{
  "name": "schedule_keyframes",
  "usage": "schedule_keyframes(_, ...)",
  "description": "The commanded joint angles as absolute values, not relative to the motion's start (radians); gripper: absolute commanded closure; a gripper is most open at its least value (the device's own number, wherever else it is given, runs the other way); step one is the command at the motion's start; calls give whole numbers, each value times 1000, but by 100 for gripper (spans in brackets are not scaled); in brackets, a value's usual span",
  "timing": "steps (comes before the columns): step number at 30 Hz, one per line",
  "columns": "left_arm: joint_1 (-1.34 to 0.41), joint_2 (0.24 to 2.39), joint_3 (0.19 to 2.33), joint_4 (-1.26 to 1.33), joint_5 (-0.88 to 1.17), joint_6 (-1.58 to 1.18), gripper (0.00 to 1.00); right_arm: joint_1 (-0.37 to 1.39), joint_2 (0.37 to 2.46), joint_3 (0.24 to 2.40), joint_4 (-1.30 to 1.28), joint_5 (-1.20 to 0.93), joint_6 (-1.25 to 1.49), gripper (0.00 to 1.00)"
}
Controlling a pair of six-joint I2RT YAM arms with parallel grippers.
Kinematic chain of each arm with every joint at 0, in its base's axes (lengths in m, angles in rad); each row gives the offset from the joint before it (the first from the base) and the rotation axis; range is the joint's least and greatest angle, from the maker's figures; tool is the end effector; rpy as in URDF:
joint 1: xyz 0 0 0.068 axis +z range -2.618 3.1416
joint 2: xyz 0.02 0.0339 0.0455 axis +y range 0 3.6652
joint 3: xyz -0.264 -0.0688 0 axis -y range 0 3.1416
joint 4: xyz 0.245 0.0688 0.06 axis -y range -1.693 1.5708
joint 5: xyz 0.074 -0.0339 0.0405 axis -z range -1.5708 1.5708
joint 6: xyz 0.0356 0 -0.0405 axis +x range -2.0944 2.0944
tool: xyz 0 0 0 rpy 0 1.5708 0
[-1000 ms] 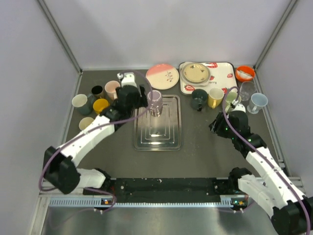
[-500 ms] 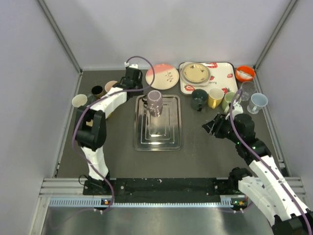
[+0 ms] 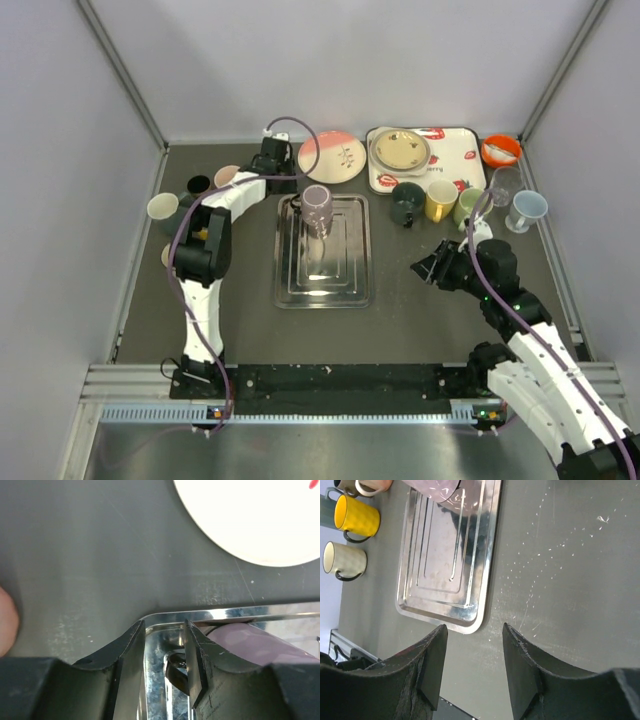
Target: Turn the mug right side up
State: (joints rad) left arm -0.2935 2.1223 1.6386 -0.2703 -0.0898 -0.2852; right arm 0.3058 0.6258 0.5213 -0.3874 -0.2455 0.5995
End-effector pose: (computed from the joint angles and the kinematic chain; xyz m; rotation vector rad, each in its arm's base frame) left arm 0.4632 -0.1367 0.2026 -0.0356 2.3282 -0.1872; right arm 0.1420 0.0539 0.2510 0.1569 2.1418 0.7984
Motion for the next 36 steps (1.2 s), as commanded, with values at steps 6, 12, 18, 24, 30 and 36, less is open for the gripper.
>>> schedule_keyframes(6, -310, 2039, 1498, -184, 40, -305, 62, 318, 629, 520, -314, -245, 606, 53)
schedule_keyframes(12, -316, 1907, 1335, -147, 60, -345, 65, 321, 600, 489, -296, -250, 621, 54)
schedule_keyframes(18, -348, 1769, 1191, -111, 67, -353, 68, 319, 560, 469, -296, -258, 624, 54)
schedule_keyframes(24, -423, 1690, 1143, -90, 17, -336, 67, 321, 535, 457, -295, -273, 634, 55)
schedule_keyframes(30, -420, 1667, 1149, -115, -80, -342, 66, 321, 503, 462, -319, -273, 630, 55)
schedule_keyframes(36, -400, 1638, 1141, -123, -287, -384, 60, 321, 485, 457, -327, -278, 640, 55)
